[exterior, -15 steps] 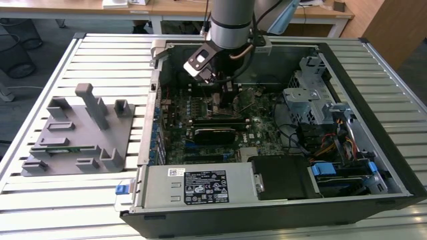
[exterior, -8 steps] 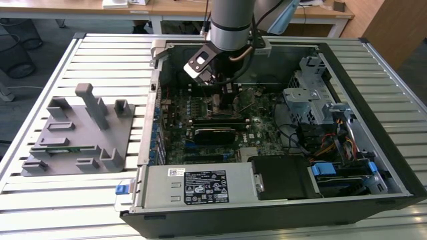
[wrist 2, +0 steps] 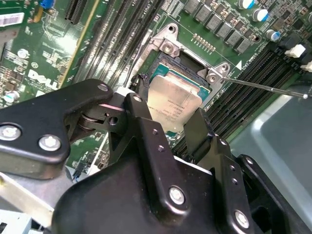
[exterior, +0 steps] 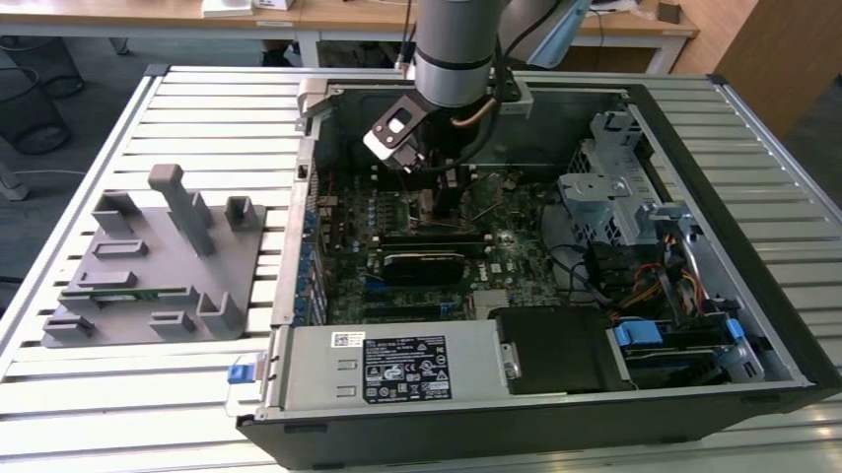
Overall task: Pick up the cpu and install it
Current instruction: 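Place the cpu into insertion slot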
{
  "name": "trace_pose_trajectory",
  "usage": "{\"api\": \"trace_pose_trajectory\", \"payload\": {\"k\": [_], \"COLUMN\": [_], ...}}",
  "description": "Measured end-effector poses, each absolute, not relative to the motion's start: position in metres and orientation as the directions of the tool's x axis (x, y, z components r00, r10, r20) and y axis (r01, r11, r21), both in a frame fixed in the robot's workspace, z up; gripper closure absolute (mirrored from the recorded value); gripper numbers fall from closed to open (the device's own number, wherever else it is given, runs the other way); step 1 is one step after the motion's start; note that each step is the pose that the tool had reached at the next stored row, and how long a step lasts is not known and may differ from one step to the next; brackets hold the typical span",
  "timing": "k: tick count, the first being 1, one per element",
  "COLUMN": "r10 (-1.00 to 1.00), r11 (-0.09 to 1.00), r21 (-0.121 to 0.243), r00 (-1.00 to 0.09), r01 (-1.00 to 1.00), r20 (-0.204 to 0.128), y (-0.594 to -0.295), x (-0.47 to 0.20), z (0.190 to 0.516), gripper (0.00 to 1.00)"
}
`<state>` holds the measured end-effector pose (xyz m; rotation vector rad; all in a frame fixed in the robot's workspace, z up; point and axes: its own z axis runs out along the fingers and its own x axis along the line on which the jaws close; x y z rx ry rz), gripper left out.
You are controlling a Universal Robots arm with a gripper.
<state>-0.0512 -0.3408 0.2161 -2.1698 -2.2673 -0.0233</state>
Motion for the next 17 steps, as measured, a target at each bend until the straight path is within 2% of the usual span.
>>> {"api": "trace_pose_trajectory", "payload": {"k": [17], "r10": [1.0], "r11": [0.018], "r21": [0.009], "r00": [-0.018], "r01": [1.0], "r20": [0.013], "y": [-0.3394], "x": [-0.0498], "z": [0.2055], "gripper": [0.46]}}
